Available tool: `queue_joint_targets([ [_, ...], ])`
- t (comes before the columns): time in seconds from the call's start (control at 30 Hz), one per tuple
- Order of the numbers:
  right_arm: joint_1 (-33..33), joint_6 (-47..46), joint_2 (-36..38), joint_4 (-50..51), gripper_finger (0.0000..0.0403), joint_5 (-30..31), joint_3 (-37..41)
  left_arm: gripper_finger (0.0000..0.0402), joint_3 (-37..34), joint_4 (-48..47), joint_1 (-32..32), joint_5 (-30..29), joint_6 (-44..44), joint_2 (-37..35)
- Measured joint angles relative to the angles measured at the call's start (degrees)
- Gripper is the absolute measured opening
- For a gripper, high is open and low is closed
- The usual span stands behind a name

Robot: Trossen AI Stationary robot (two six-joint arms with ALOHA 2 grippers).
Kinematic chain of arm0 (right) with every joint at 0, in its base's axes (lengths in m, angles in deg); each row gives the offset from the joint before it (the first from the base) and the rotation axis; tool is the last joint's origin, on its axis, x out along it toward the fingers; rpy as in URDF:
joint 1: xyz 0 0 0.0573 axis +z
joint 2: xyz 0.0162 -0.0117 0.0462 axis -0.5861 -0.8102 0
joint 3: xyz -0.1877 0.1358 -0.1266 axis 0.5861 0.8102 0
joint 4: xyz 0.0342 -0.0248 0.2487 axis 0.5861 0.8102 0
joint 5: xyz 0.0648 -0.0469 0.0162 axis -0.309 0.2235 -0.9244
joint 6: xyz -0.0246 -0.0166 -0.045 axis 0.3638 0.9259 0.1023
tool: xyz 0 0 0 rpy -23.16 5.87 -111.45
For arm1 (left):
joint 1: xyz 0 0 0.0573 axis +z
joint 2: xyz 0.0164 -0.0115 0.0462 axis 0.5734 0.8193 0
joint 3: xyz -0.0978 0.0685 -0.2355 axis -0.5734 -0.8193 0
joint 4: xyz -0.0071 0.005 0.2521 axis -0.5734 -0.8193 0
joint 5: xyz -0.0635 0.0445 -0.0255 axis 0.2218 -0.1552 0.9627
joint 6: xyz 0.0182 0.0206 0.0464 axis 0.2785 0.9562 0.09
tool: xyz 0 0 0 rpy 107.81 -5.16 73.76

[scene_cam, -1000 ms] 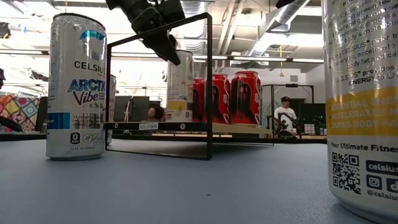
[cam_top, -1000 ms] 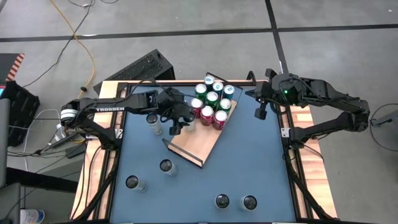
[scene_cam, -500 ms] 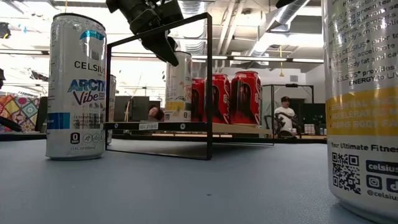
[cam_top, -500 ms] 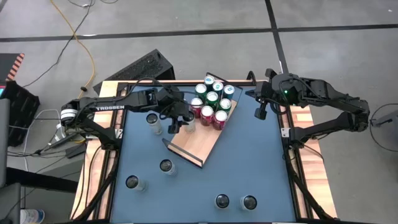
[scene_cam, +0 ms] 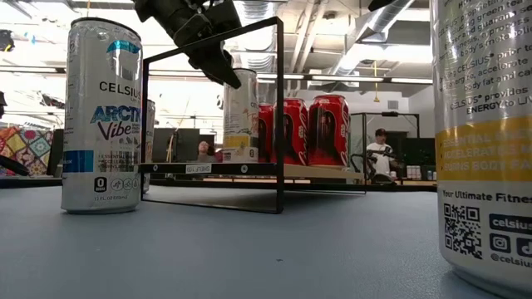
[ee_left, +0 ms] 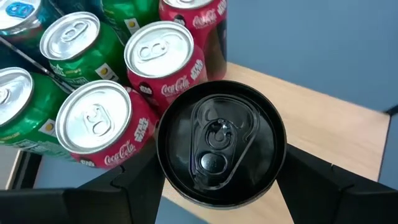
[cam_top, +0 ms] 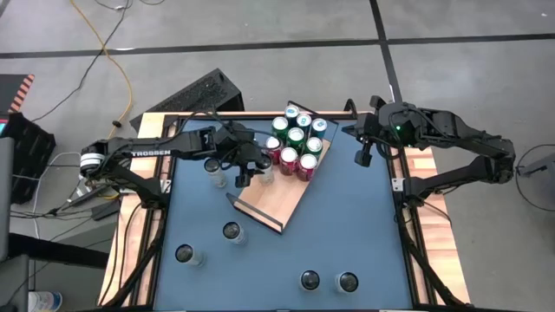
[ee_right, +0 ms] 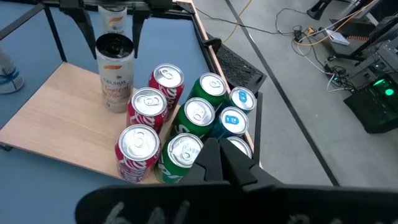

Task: Place canned beverage on shelf
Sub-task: Put the right white yellow soda can on the shelf

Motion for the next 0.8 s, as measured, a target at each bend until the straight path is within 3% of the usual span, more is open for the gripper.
queue_joint_targets([
  [0.27, -0.01, -0.14, -1.75, -0.14, 0.0000, 0.00, -0.02, 0.0253, -0.15, -1.66, 0.04, -2.09, 0.69, -1.87],
  [0.5, -0.02, -0.17, -4.58, -0.07, 0.0000, -0.02, -0.02, 0.0253, -0.13, -1.74, 0.04, 2.74, -0.43, -1.41],
  [0.8, 0.17, -0.76, -5.16, -0.07, 0.0000, -0.02, -0.02, 0.0269, -0.13, -1.47, 0.01, 2.85, 0.16, -1.41],
])
